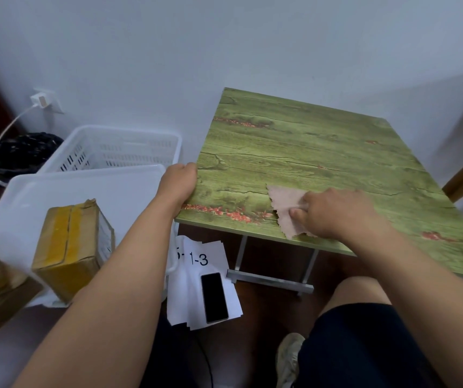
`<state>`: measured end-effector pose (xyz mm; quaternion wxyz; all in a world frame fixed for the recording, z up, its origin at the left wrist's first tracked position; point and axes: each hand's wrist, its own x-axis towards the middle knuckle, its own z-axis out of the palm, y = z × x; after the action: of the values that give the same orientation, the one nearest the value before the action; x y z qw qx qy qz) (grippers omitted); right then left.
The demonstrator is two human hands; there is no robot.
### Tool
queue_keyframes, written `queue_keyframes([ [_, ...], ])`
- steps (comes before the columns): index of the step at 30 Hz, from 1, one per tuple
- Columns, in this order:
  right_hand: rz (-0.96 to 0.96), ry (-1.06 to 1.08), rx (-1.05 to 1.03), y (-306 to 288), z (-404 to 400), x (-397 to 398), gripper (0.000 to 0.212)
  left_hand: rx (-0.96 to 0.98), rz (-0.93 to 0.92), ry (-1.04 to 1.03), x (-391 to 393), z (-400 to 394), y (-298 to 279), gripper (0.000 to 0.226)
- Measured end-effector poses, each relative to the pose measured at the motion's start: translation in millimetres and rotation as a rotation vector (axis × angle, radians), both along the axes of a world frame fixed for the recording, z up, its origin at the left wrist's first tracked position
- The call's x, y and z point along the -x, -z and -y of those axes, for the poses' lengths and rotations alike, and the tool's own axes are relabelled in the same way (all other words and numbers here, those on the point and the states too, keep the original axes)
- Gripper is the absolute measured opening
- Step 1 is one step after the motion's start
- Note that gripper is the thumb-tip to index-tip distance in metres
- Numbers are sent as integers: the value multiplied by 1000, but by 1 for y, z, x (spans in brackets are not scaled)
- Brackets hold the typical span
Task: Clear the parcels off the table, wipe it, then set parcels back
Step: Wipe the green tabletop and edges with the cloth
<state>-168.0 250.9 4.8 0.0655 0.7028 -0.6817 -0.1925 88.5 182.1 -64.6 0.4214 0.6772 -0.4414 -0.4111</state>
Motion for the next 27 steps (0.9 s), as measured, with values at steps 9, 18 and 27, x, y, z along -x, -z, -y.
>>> queue_keyframes([
  [9,602,-394,-57,15,12,9,32,34,47,25,1,0,2,28],
  [18,359,-97,-49,31,61,19,56,37,38,31,-2,0,3,27],
  [27,569,-113,94,36,75,13,43,40,2,47,-8,0,2,28],
])
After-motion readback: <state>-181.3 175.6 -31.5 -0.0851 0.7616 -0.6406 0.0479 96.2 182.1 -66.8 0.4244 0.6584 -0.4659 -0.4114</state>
